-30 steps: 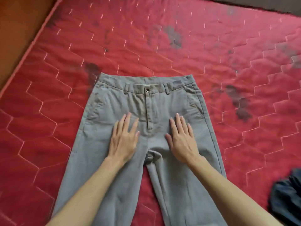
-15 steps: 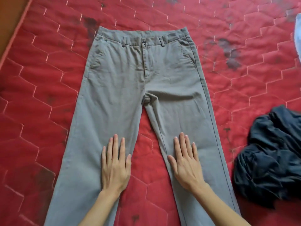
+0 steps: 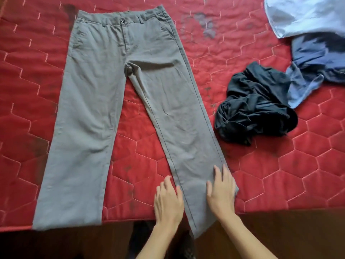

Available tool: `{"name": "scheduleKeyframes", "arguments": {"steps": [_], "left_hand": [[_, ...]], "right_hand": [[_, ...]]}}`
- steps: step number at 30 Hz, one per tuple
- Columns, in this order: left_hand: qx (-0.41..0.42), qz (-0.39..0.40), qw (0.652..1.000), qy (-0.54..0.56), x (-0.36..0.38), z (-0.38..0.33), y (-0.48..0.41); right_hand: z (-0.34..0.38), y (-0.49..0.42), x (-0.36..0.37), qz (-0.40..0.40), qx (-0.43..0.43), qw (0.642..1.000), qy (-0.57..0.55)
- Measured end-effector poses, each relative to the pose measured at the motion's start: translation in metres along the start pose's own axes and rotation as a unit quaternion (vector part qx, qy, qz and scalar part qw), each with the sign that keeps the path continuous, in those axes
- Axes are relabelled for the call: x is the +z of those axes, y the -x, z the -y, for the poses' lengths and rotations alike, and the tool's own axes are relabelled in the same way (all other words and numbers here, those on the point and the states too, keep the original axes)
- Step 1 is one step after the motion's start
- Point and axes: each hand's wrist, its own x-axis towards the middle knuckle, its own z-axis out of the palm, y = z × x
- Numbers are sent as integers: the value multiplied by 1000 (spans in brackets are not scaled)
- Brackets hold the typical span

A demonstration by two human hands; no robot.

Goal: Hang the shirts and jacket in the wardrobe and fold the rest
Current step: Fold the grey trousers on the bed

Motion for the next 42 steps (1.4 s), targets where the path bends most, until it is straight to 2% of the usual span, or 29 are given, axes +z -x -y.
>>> {"name": "scheduleKeyframes", "arguments": {"steps": [2,4,6,9,12,13,15,17,20,22,26,32,34,36,38,39,40,42], "left_hand": [[-82,50,995,19,12,-23,30],[-150,86,984,41,24,-34,52],[-197,107,969,99,38,-31,64],[-193,184,922,282,52,-15,74],[-195,233,858,415,48,-4,83],[-199,228,849,432,45,-2,84],[-215,222,826,472,38,1,84],[-239,235,776,535,27,-1,83],[-244,288,726,575,9,-7,87],[-249,287,710,593,5,-7,90],[-274,247,729,576,9,2,92],[-243,274,779,509,-6,18,105],[-239,247,810,475,-10,24,107],[-226,209,857,412,-12,31,106],[-212,149,908,330,-18,38,102],[-206,114,917,323,-25,41,98],[-195,87,914,345,-37,43,93],[-173,76,881,434,-66,41,77]], "right_hand": [[-30,13,-16,8,75,996,-38],[-56,18,-25,31,90,993,-68],[-71,18,-33,86,80,985,-130],[-78,25,-41,143,55,963,-222],[-76,44,-44,85,20,961,-263],[-77,49,-43,65,20,950,-306],[-76,55,-44,77,38,922,-378],[-74,54,-49,97,58,887,-448],[-64,50,-62,167,93,822,-537],[-60,50,-66,190,116,807,-547],[-67,62,-62,178,144,834,-502],[-46,81,-70,149,113,845,-502],[-26,83,-71,145,95,850,-497],[-1,86,-68,145,69,857,-490],[29,91,-63,154,28,872,-464],[46,93,-59,161,9,879,-449],[62,95,-55,169,-9,883,-438],[97,100,-48,191,-41,881,-431]]}}
